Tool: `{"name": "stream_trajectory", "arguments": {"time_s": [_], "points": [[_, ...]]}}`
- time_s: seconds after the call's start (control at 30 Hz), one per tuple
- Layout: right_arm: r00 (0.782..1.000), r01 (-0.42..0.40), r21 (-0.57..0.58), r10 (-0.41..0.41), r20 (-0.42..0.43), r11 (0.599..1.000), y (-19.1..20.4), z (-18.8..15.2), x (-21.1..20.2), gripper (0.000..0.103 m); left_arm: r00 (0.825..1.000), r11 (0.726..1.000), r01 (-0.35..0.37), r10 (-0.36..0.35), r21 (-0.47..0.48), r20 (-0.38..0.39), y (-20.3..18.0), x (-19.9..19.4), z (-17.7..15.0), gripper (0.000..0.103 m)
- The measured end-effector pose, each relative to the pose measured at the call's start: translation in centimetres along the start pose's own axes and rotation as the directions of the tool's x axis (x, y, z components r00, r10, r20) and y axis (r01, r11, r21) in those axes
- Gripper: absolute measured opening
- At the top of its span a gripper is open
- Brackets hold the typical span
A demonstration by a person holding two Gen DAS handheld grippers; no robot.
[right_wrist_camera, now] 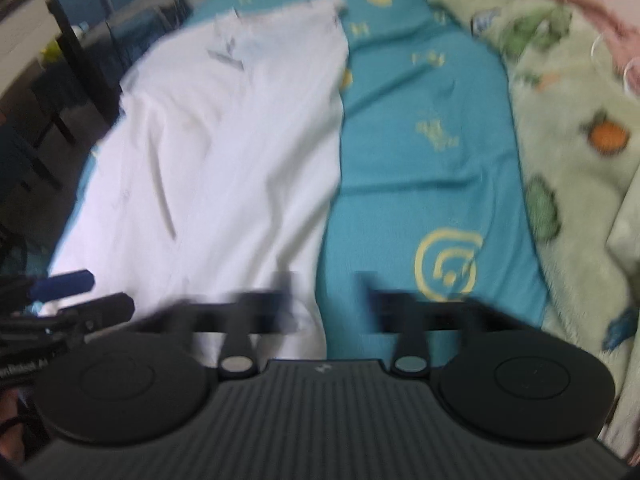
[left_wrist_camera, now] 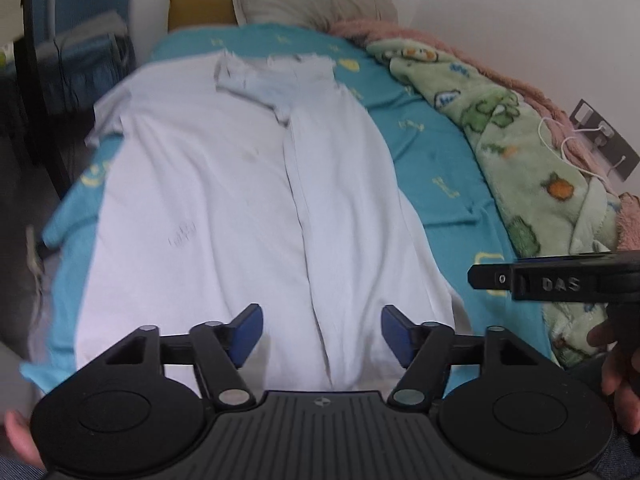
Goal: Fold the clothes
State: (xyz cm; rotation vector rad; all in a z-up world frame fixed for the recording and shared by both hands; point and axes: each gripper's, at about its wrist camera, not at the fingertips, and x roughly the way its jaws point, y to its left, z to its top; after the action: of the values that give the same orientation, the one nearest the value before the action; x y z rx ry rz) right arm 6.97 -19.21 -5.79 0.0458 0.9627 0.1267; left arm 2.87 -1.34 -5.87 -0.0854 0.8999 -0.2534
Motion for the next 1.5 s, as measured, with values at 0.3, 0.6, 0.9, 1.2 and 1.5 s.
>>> {"name": "stream_trajectory", "arguments": {"time_s": [0.3, 0.6, 0.9, 1.2, 1.5], "points": [[0.974, -0.006, -0.019, 0.01, 0.227, 1.0, 1.3, 3.1, -2.0, 0.085, 0.978, 0.993, -0.111, 0.105, 0.024, 0.18, 1.8, -2.8, 6.4, 0.099], [0.937, -0.118, -0.276, 0.199, 0.287, 0.954, 10.9, 13.4, 3.9, 0.084, 0.97, 0.971, -0.17, 0.194, -0.166, 0.143, 10.9, -1.6, 7.1, 0.099], [0.945, -0.236, -0.529, 0.32, 0.072, 0.815, 28.2, 20.8, 19.4, 0.065, 0.951, 0.874, -0.26, 0.305, -0.411, 0.045, 20.6, 1.3, 6.0, 0.099], [0.976, -0.172, -0.764, 0.212, -0.047, 0.622, 43.2, 21.6, 32.9, 0.058, 0.944, 0.755, -0.304, 0.319, -0.581, -0.079, 26.1, 5.2, 5.0, 0.098], [0.998, 0.068, -0.884, -0.029, 0.061, 0.462, 46.8, 19.8, 38.5, 0.006, 0.939, 0.72, -0.325, 0.325, -0.614, -0.115, 27.2, 6.3, 4.7, 0.098]]}}
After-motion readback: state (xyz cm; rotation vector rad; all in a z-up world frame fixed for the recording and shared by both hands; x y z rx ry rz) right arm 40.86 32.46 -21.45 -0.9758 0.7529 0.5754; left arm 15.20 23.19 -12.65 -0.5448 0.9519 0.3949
